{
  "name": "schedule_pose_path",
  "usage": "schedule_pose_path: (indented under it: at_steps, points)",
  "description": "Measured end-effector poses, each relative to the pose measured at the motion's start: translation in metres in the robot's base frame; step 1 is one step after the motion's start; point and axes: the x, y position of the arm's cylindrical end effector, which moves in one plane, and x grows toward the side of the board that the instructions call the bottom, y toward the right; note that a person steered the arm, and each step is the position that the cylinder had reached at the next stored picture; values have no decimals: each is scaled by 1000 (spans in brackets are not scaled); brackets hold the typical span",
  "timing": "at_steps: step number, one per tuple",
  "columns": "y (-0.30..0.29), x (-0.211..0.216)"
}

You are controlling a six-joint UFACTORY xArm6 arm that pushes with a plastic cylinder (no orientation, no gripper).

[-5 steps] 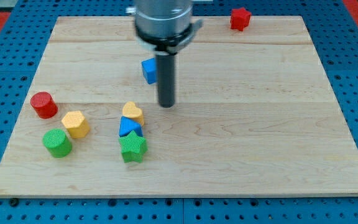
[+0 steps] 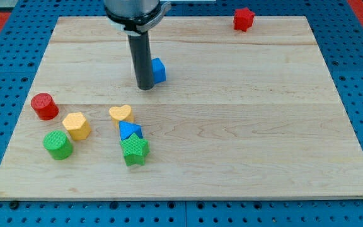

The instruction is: Move the blue cube towards red star

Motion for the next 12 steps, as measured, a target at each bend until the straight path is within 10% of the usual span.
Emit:
schedule_pose_path:
  at_steps: [4,12]
  points:
    - [122,-80]
    - [-21,-74]
